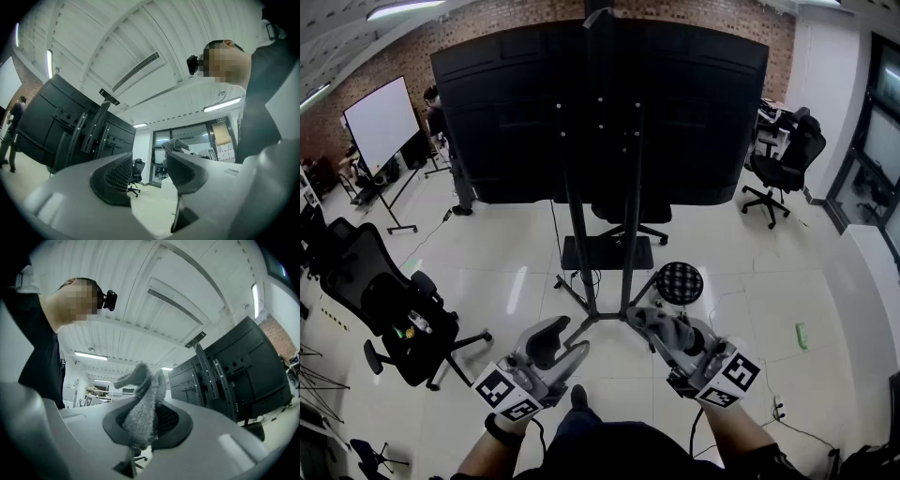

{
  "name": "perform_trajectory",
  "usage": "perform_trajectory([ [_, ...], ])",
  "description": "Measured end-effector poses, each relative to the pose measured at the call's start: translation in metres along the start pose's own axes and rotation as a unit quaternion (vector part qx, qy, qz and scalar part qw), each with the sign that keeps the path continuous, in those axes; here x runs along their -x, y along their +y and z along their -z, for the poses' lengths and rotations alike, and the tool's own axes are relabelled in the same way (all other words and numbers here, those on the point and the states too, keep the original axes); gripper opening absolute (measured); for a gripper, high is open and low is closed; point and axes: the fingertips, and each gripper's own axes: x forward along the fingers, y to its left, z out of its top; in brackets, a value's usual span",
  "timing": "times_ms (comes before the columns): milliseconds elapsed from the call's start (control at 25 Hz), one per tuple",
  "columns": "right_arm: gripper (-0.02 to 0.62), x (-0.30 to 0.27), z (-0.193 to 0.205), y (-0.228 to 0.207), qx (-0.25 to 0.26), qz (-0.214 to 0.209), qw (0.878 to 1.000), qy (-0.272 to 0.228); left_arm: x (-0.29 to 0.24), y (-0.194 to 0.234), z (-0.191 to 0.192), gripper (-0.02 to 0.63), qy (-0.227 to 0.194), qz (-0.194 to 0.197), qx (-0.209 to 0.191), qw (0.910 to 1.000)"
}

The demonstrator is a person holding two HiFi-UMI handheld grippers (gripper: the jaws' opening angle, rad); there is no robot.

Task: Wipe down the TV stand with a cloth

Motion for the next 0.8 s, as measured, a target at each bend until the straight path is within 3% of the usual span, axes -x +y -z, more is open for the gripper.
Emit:
perform_trajectory([
  [280,0.034,-0.059,0.008,-0.041,0.017,0.005,1.000,0.000,-0.017,0.072,-0.003,0.251,-0.009,0.013,0.002,0.9999],
  [800,0.034,-0.188,0.026,-0.139,0.029,0.071,0.997,-0.012,-0.068,0.230,-0.037,0.251,-0.015,0.090,0.005,0.9958],
])
